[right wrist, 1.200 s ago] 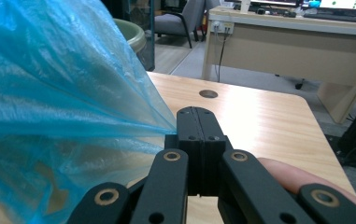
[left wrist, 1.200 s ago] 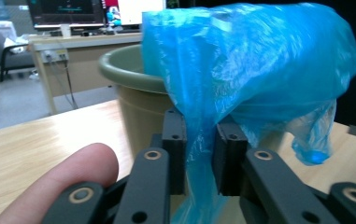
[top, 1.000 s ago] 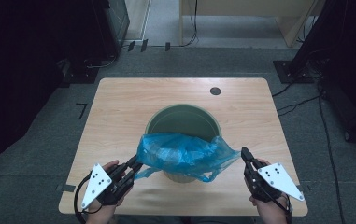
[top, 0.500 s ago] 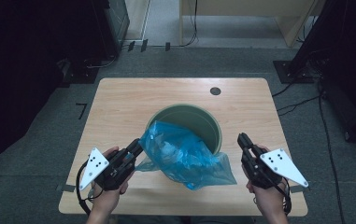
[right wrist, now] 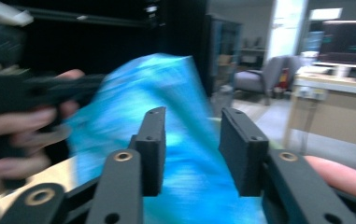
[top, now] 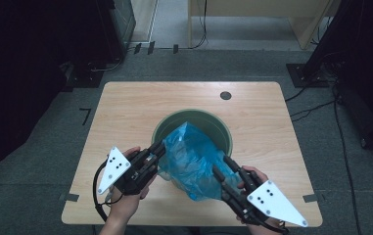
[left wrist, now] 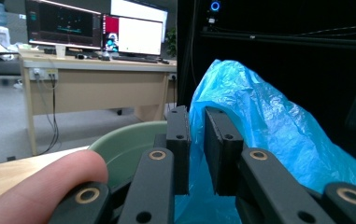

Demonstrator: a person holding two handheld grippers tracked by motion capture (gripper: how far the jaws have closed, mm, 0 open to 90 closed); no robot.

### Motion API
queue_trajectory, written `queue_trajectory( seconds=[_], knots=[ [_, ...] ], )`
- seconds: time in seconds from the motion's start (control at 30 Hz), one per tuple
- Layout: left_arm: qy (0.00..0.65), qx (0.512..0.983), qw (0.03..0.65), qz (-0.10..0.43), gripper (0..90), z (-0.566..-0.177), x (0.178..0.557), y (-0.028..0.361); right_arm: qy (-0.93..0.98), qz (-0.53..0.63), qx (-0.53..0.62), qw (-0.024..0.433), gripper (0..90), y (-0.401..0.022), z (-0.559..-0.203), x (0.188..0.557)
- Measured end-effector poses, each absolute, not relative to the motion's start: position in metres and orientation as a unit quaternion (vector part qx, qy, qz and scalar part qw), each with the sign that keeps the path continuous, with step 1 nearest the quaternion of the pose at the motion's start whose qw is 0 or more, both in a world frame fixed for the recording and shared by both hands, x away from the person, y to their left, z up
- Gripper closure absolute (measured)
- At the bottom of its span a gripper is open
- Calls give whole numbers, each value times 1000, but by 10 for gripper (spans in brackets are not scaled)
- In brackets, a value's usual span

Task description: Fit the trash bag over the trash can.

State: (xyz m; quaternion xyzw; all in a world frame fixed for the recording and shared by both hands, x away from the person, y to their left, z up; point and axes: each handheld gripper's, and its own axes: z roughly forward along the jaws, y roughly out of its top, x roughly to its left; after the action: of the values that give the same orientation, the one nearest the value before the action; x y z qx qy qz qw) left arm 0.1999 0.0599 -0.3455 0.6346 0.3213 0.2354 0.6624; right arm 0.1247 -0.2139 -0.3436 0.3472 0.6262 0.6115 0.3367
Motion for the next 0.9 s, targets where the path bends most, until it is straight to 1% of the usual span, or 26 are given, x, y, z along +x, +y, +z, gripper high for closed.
queue_trajectory(
  seconds=[0.03, 0.07, 0.17, 0.23, 0.27, 0.3, 0.33, 0.37, 0.4, 0.43, 0.47, 0.5, 0.67, 0.7, 0.77, 0.8, 0.9],
  knots=[
    [322, 635, 660, 238, 801, -343, 200, 56, 631, 612, 342, 333, 577, -210, -345, 124],
    [322, 635, 660, 238, 802, -343, 200, 56, 631, 612, 342, 333, 577, -210, -345, 124],
    [325, 635, 658, 243, 803, -338, 199, 49, 643, 615, 323, 322, 485, -195, -349, 121],
    [324, 634, 659, 244, 803, -335, 198, 46, 653, 607, 312, 328, 432, -186, -352, 120],
    [324, 632, 661, 242, 804, -334, 198, 45, 661, 591, 304, 349, 445, -179, -355, 120],
    [322, 631, 663, 240, 804, -333, 198, 45, 663, 582, 306, 358, 485, -176, -357, 121],
    [322, 631, 663, 240, 804, -333, 198, 45, 663, 574, 310, 367, 554, -175, -359, 122],
    [321, 630, 665, 240, 804, -332, 198, 46, 663, 574, 310, 367, 554, -175, -359, 122],
    [319, 630, 666, 240, 804, -331, 198, 46, 662, 565, 317, 377, 638, -174, -361, 124],
    [318, 629, 667, 241, 803, -331, 198, 47, 659, 558, 324, 386, 743, -175, -362, 126],
    [317, 628, 667, 244, 799, -330, 197, 49, 652, 561, 341, 380, 871, -180, -362, 130],
    [317, 628, 667, 244, 797, -330, 197, 49, 649, 562, 347, 378, 900, -182, -362, 132],
    [320, 624, 670, 244, 764, -331, 198, 55, 637, 567, 360, 378, 900, -191, -358, 138],
    [319, 625, 670, 244, 744, -331, 198, 55, 635, 569, 361, 379, 900, -193, -356, 139],
    [316, 628, 668, 245, 695, -333, 197, 56, 628, 581, 369, 363, 900, -198, -353, 141],
    [316, 629, 668, 243, 641, -335, 196, 57, 617, 590, 378, 357, 900, -203, -350, 142],
    [314, 625, 675, 234, 563, -341, 190, 61, 604, 597, 390, 356, 900, -207, -347, 144]
  ],
)
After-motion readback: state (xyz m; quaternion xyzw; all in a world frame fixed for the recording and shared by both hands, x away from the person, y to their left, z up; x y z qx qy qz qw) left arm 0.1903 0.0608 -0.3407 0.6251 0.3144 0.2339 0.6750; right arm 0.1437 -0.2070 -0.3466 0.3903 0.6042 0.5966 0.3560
